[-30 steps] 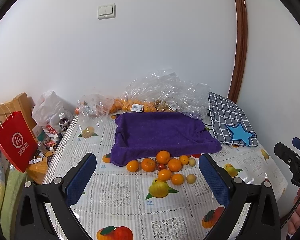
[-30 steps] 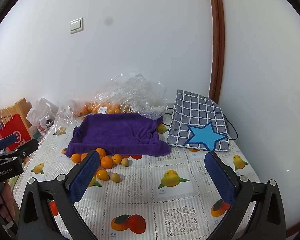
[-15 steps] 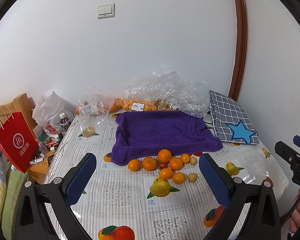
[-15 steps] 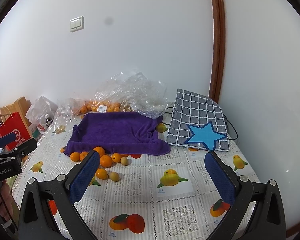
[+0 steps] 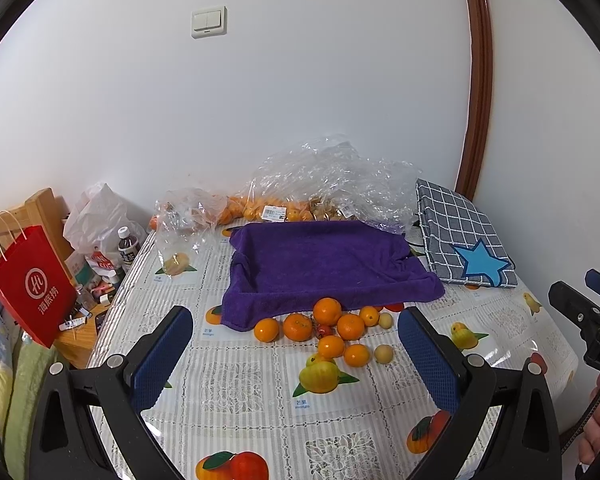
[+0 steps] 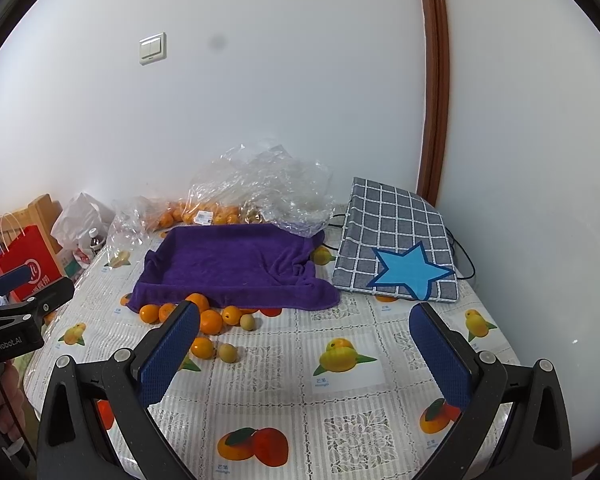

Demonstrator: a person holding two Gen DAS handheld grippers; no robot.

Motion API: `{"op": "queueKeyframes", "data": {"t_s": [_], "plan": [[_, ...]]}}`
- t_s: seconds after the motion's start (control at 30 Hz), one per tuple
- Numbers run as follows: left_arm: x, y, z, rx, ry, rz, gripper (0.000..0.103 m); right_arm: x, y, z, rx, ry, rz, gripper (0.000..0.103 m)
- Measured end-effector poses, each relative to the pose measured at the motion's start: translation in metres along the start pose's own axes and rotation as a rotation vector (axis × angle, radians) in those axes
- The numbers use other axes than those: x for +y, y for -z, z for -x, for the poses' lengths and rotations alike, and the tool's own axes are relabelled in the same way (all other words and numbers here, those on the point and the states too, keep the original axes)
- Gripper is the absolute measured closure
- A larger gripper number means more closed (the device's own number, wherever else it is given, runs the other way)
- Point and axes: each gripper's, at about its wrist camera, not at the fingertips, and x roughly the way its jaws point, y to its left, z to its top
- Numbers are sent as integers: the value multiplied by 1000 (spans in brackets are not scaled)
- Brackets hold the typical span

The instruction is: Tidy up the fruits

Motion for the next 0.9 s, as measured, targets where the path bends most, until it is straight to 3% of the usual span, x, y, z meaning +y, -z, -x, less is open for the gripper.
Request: {"op": "queueKeyframes", "data": {"t_s": [0.9], "plan": [[-3, 4, -5, 11, -2, -4, 0, 6, 3, -2, 3, 3, 13, 0]]}}
